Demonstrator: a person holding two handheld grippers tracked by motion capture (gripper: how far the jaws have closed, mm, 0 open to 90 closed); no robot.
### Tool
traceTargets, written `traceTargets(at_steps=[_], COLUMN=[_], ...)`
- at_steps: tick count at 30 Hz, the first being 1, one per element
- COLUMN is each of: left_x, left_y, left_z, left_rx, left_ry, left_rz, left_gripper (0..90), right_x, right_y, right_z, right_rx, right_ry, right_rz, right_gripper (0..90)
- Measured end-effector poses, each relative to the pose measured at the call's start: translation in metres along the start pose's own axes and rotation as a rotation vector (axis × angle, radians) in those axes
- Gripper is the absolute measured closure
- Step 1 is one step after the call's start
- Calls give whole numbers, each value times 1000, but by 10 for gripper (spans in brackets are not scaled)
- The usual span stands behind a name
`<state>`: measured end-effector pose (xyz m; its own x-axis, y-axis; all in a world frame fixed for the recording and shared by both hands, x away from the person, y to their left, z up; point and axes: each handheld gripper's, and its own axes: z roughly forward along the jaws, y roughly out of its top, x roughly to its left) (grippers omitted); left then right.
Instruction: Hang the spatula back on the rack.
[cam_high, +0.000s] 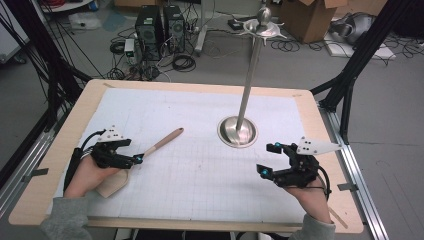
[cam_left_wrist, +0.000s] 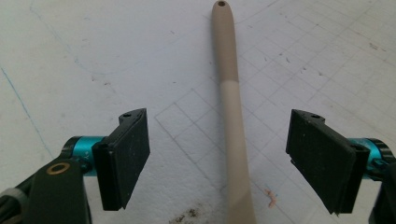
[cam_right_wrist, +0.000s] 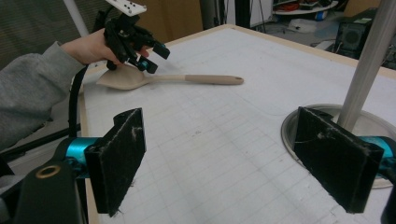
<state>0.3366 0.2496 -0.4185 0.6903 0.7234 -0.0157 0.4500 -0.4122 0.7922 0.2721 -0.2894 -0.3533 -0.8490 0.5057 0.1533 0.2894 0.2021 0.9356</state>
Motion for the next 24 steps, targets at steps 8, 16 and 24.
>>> traceTargets(at_steps=[8,16,24], left_x=[2,-1,-4], left_y=[0,1,2], left_z=[5,9,11], left_rx=[14,25,46], left_ry=[-5,1,10], left_rz=[-21,-10,10], left_gripper=[213,217,268], right_x=[1,2,2], right_y=[-2,-2,-3], right_z=[0,1,0], right_rx=[20,30,26], right_ry=[1,12,7], right_rz=[-2,-4,9], right_gripper=[166,166,166])
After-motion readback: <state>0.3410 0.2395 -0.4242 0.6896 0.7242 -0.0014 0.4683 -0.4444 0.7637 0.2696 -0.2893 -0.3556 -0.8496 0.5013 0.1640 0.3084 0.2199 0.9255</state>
